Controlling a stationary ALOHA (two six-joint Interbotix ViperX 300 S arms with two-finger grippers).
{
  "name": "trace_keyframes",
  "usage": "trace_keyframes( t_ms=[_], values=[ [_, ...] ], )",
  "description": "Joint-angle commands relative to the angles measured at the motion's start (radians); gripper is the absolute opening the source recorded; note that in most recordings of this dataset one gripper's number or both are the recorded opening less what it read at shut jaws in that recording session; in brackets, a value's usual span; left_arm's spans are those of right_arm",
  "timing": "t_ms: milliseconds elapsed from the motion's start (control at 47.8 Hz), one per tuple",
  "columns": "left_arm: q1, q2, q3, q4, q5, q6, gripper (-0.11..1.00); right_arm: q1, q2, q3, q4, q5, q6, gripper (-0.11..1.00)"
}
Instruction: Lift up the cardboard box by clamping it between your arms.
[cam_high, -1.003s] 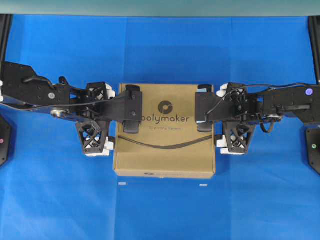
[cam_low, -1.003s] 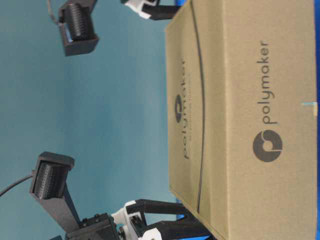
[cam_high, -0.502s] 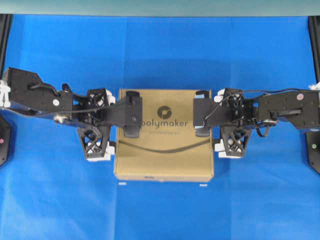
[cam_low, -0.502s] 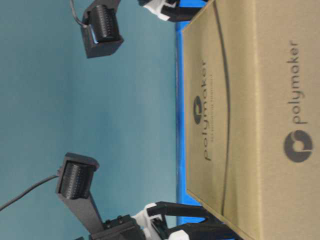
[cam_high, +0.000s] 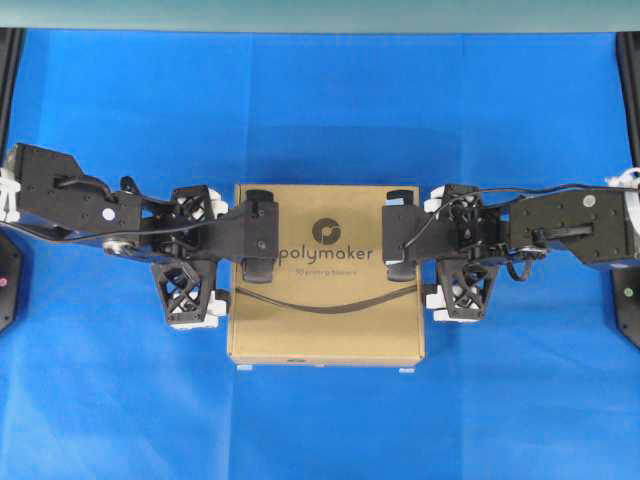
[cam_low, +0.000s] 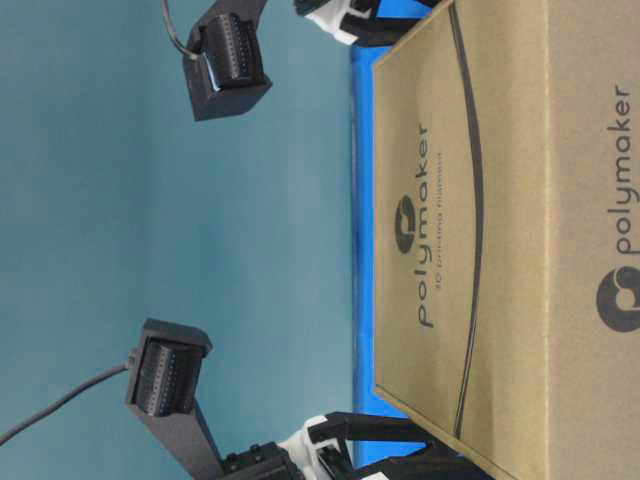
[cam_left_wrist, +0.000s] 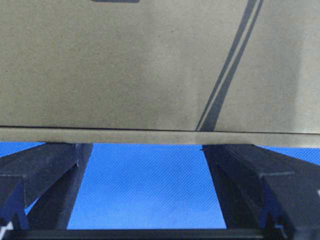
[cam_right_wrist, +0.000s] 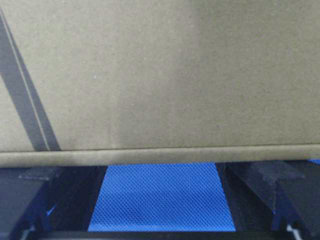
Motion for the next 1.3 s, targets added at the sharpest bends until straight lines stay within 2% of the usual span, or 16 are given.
trace_keyframes(
  t_ms=[0,167,439,690,962,1275],
  values=[
    [0.011,0.003,-0.003,0.003,-0.026,-0.020,0.84,0.011,-0.009,-0.006,0.014,-0.031,0.021,0.99],
    [0.012,-0.009,0.014,0.002,-0.026,-0.020,0.84,0.011,-0.055,0.040,0.026,-0.049,0.064,0.99],
    [0.025,-0.066,0.074,0.003,-0.020,-0.005,0.84,0.011,-0.140,0.124,0.031,-0.064,0.089,0.99],
    [0.038,-0.209,0.158,0.002,-0.020,-0.006,0.84,0.011,-0.233,0.195,0.031,-0.035,0.094,0.99],
    [0.035,-0.383,0.255,0.002,-0.023,-0.008,0.84,0.005,-0.399,0.264,0.034,-0.026,0.095,0.99],
    [0.014,-0.506,0.313,0.003,-0.049,-0.018,0.84,0.003,-0.578,0.344,0.034,-0.032,0.095,0.99]
  ],
)
